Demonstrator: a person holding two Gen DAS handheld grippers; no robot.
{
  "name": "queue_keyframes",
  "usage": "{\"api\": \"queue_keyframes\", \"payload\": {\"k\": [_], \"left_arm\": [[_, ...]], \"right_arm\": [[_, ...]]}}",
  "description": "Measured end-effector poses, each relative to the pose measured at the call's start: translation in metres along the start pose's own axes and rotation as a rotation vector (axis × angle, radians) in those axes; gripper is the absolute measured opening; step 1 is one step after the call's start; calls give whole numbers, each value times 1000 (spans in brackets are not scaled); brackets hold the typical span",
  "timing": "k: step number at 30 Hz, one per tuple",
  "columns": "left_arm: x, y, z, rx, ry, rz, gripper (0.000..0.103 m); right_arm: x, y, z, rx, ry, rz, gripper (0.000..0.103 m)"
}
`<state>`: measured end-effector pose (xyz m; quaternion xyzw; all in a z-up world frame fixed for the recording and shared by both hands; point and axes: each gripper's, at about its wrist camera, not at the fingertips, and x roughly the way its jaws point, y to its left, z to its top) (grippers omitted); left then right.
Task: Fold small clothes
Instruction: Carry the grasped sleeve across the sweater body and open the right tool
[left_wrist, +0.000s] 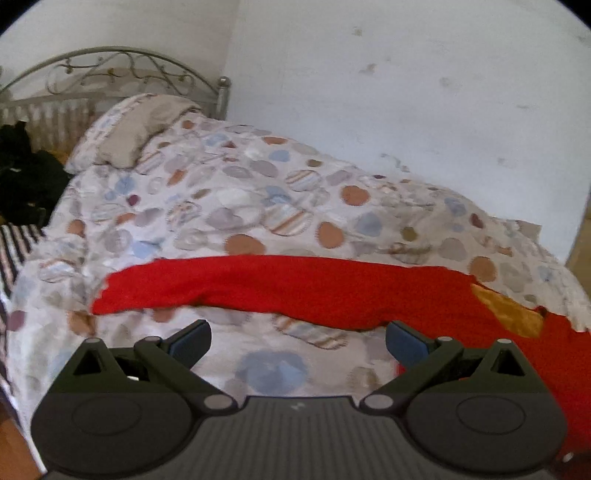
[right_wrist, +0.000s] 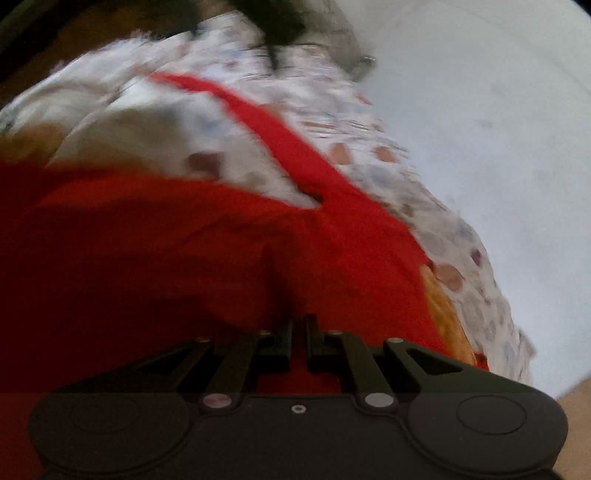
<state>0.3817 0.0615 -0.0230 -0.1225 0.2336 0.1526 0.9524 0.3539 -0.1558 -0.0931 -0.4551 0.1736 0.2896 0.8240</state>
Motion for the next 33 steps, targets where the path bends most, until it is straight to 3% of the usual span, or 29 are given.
{"api": "queue_keyframes", "payload": {"k": [2, 6, 9, 11, 13, 15, 19, 20, 23, 24, 26, 32, 33], "left_arm": [[1, -8, -2, 16, 8, -37, 103], [8, -26, -6, 40, 14, -93, 103], [17, -42, -11, 54, 44, -217, 103], [25, -48, -19, 1, 89, -336, 103], [33, -57, -31, -28, 124, -366, 103], [40, -68, -44, 17, 126, -325, 103], [59, -87, -70, 183, 134, -133, 103], [66, -90, -78, 214, 157, -103, 103], [69, -87, -87, 196, 134, -120, 103], [69, -86, -88, 191, 131, -125, 103], [68, -84, -89, 177, 132, -136, 103], [71, -74, -89, 129, 134, -171, 103], [71, -75, -89, 131, 132, -169, 103]], "right_arm": [[-2, 10, 0, -46, -19, -13, 11], [-16, 4, -3, 7, -21, -28, 45], [-25, -17, -14, 163, 12, -32, 64], [-32, -40, -30, 355, 46, 1, 71], [-40, -62, -48, 524, 68, 9, 81], [-49, -81, -68, 641, 76, -36, 91], [-53, -117, -101, 754, 109, -195, 91], [-49, -127, -110, 772, 118, -231, 86], [-21, -154, -146, 840, 215, -307, 44], [-11, -163, -159, 877, 261, -332, 38], [7, -173, -174, 881, 300, -370, 38], [44, -183, -172, 689, 325, -488, 39], [49, -181, -170, 644, 321, -485, 34]]}}
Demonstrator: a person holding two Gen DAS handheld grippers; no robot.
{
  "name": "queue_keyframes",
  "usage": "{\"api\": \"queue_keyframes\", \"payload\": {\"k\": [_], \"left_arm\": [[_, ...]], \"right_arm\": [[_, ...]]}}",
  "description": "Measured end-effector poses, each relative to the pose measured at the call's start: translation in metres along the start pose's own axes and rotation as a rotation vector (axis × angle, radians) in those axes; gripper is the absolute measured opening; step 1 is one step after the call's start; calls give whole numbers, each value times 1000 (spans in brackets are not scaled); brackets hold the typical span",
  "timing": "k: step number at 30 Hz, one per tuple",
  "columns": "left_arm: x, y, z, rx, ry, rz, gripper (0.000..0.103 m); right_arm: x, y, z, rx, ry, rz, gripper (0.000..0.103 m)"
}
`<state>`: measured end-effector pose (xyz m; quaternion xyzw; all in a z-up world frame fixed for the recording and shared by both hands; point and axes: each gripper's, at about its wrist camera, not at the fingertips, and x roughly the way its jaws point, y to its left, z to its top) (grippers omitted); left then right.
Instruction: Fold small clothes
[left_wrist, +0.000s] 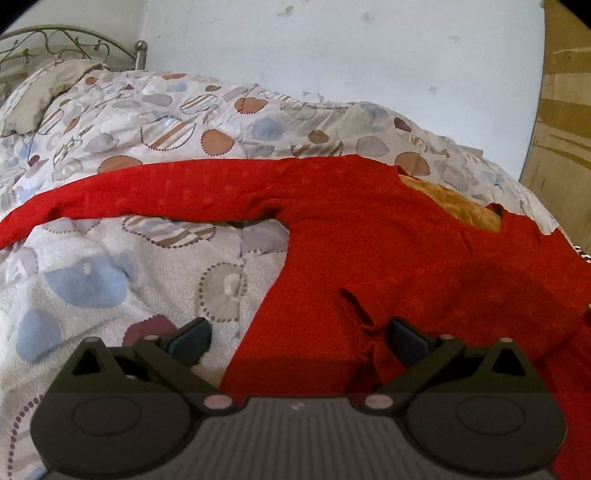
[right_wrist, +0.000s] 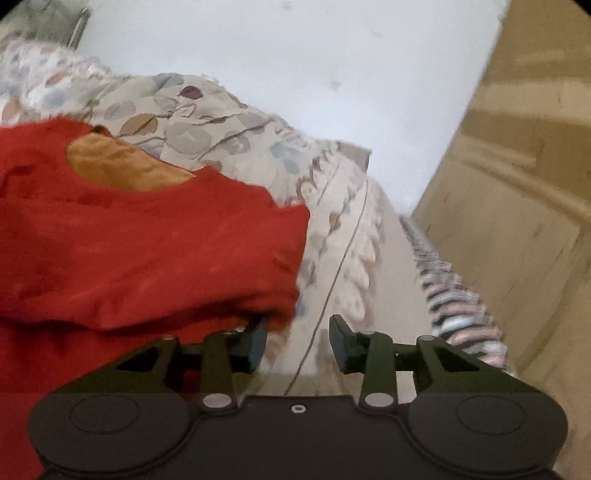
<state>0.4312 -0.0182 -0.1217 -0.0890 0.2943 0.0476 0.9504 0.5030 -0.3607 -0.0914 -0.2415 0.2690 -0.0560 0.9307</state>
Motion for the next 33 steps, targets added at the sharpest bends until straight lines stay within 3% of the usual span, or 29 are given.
{"api": "queue_keyframes", "payload": {"k": [1, 2, 3, 5, 8, 10, 17, 19, 21, 25, 26, 27, 29, 33], "left_arm": [[0, 0, 0, 1, 0, 1, 103], [0, 0, 0, 1, -1, 1, 103], [-1, 0, -1, 0, 0, 0, 103], [-1, 0, -1, -3, 0, -3, 103], [-1, 0, 0, -4, 0, -3, 103], [-1, 1, 0, -4, 1, -2, 103], [-1, 1, -1, -3, -2, -2, 103], [-1, 1, -1, -3, -2, -2, 103], [-1, 1, -1, -3, -2, -2, 103], [-1, 1, -1, -2, -3, -2, 103], [-1, 1, -1, -2, -3, -1, 103], [-1, 1, -1, -2, -3, -2, 103], [-1, 1, -1, -3, -3, -2, 103], [-1, 1, -1, -2, -3, -2, 103]], "right_arm": [[0, 3, 1, -44, -9, 2, 27], [-1, 6, 1, -76, -11, 5, 9], [-3, 8, 0, -89, -13, -8, 7], [-12, 3, 3, -37, -8, -7, 5], [-16, -31, -6, 239, 30, 48, 4], [-9, -44, -17, 345, 61, 86, 4], [1, -34, -22, 343, 79, 91, 6], [-4, -37, -24, 369, 59, 91, 12], [-13, -44, -25, 399, 54, 87, 28], [-32, -56, -16, 420, 32, 41, 41], [-35, -58, -12, 423, 16, 20, 58], [-35, -59, -8, 425, -3, 11, 81], [-32, -60, -1, 427, -25, -10, 98], [-7, -54, 9, 414, -21, 10, 99]]}}
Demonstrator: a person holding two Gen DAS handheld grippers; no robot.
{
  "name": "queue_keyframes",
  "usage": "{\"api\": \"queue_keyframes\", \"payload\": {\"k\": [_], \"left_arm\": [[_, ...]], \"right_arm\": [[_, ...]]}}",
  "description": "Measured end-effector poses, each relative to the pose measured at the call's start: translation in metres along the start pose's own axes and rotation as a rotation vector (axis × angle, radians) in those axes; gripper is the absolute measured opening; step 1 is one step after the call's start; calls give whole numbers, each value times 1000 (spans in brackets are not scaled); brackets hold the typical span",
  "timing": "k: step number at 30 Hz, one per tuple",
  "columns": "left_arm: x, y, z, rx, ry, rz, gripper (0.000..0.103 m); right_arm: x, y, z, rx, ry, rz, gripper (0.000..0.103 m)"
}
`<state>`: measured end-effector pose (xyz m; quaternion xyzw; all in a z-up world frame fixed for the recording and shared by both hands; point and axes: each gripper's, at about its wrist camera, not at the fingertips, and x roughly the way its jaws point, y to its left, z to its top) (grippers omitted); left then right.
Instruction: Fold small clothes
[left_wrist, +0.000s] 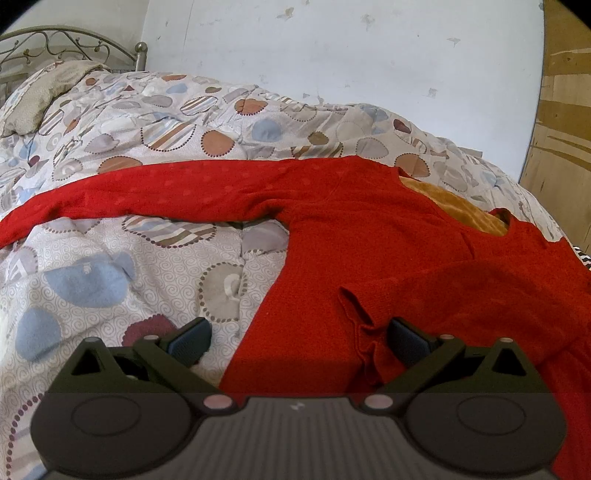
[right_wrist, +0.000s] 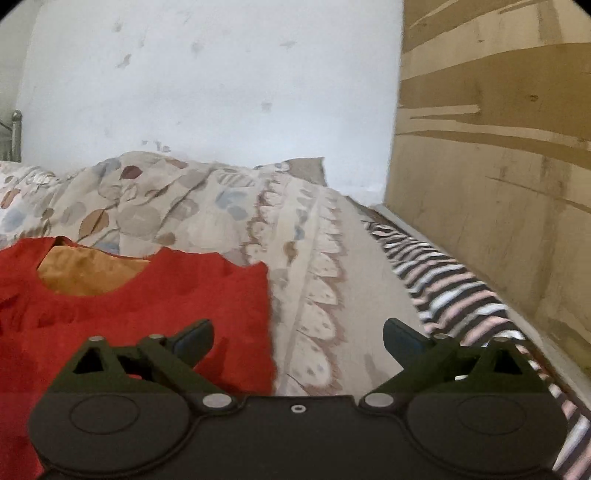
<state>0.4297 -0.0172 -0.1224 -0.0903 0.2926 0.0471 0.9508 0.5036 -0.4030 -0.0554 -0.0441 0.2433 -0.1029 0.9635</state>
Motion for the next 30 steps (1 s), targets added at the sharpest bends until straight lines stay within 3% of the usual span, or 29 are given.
{"api": "queue_keyframes", "payload": {"k": [4, 6, 10, 13, 19, 23, 26, 30], "left_arm": [[0, 0, 0, 1, -1, 1, 103], [0, 0, 0, 1, -1, 1, 103], [0, 1, 0, -1, 0, -1, 103], [-1, 4, 2, -26, 0, -26, 103], [-16, 40, 26, -149, 68, -150, 103], [-40, 97, 49, -292, 55, -210, 103], [-54, 153, 62, -380, 6, -164, 103], [-56, 221, 71, -441, -13, 11, 103]], "right_arm": [[30, 2, -21, -40, 68, -102, 102], [31, -8, -27, 32, 68, -80, 102], [32, -7, -28, 26, 66, -78, 102], [31, -13, -24, 51, 69, -28, 102], [-31, 3, 5, -46, 24, -61, 102], [-84, 32, 1, -93, 65, 9, 102], [-121, 63, -12, -82, 87, 101, 102], [-160, 110, -31, -128, 46, 244, 103]]}}
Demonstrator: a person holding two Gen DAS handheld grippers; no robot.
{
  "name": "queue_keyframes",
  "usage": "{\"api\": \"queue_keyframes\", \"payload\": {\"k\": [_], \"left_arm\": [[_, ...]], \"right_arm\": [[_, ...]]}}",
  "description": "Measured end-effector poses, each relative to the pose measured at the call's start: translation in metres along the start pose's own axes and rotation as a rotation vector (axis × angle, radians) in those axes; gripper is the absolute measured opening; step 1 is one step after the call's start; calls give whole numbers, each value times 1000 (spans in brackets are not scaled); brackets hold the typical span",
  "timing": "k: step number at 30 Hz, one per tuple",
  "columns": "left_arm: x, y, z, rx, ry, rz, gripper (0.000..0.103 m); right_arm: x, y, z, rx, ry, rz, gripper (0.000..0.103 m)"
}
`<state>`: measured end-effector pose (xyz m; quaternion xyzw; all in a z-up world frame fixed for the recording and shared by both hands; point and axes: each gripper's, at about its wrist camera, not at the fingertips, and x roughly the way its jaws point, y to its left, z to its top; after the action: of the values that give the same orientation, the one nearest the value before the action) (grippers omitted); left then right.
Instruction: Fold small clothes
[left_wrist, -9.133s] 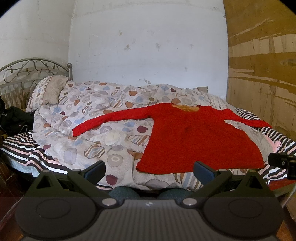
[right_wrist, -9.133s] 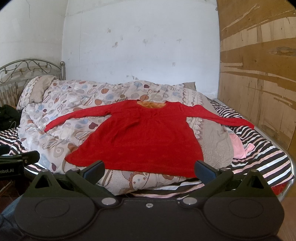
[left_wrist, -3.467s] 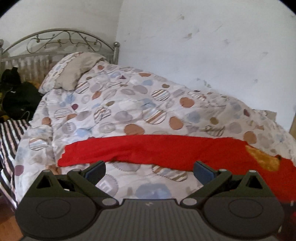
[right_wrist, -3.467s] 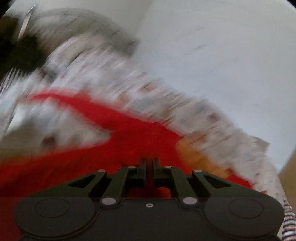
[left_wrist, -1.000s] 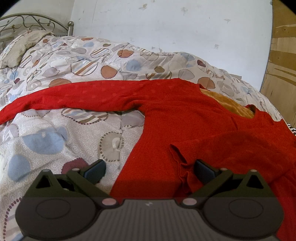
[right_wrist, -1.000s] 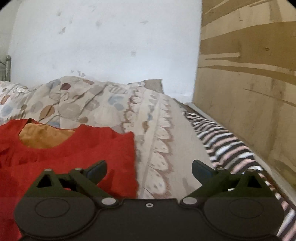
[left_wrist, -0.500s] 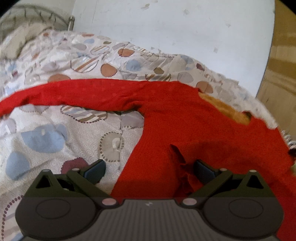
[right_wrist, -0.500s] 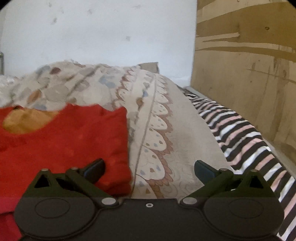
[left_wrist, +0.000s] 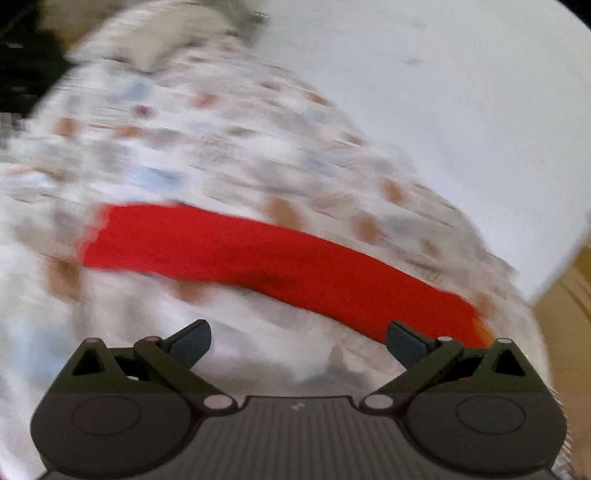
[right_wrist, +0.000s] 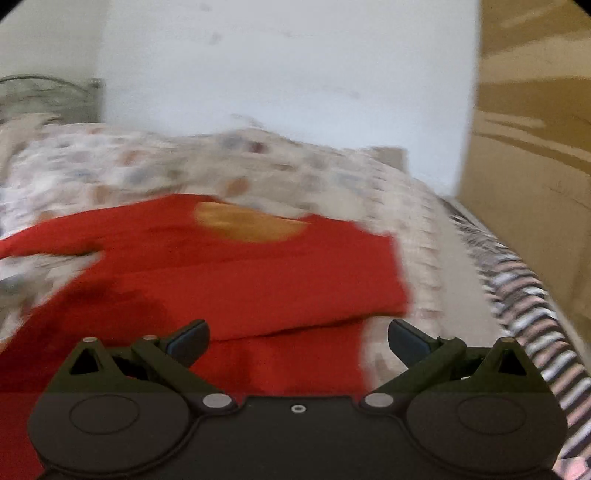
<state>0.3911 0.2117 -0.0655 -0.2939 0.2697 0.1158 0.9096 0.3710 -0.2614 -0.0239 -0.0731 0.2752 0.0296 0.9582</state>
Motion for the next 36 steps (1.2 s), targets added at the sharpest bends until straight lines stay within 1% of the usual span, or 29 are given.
{"api": "queue_keyframes", "payload": {"k": [2, 3, 5, 6, 7, 9, 10, 12, 13, 14, 15, 17, 18, 20, 21, 22, 23, 24, 26, 30, 33, 36], "left_arm": [[5, 32, 10, -59, -32, 48, 103], [10, 45, 13, -91, -33, 72, 103], [26, 73, 20, -185, -1, 142, 103], [34, 84, 22, -232, 15, 164, 103], [41, 95, 24, -278, 19, 166, 103], [49, 110, 26, -345, -4, 148, 103], [51, 115, 28, -370, -21, 149, 103], [56, 119, 33, -386, -48, 148, 102], [59, 120, 35, -389, -60, 152, 100], [63, 120, 36, -391, -72, 170, 93], [65, 121, 36, -392, -80, 192, 88], [67, 125, 35, -395, -98, 235, 68], [68, 126, 35, -402, -113, 251, 62], [63, 131, 32, -427, -134, 271, 33], [63, 134, 31, -442, -141, 279, 30], [60, 137, 30, -449, -149, 268, 25], [58, 138, 30, -451, -163, 258, 14], [56, 138, 31, -439, -180, 263, 10], [52, 134, 34, -399, -207, 269, 8], [41, 118, 47, -304, -277, 239, 6], [30, 96, 64, -203, -338, 185, 6], [16, 64, 85, -97, -402, 117, 6]], "right_arm": [[-1, 22, -7, -6, -3, 57, 103], [0, 31, -10, 1, -3, 87, 103], [7, 45, -16, 17, 27, 123, 103], [11, 51, -19, 15, 40, 122, 103], [14, 59, -22, -11, 50, 109, 103], [24, 70, -27, -74, 70, 43, 103], [31, 72, -29, -85, 97, 33, 103], [44, 72, -35, -84, 144, 36, 103], [46, 71, -36, -74, 150, 36, 103], [47, 70, -36, -64, 150, 36, 103], [46, 71, -37, -63, 150, 35, 103], [45, 71, -39, -68, 146, 32, 103], [46, 71, -40, -71, 145, 31, 103], [48, 72, -41, -75, 146, 29, 103], [48, 72, -41, -78, 148, 27, 103], [49, 73, -41, -80, 149, 25, 103], [49, 74, -41, -84, 149, 21, 103], [50, 74, -41, -89, 148, 18, 103], [49, 76, -41, -98, 147, 13, 103], [49, 77, -42, -104, 144, 8, 103], [49, 77, -42, -104, 144, 8, 103], [49, 77, -42, -100, 140, 7, 103]]}}
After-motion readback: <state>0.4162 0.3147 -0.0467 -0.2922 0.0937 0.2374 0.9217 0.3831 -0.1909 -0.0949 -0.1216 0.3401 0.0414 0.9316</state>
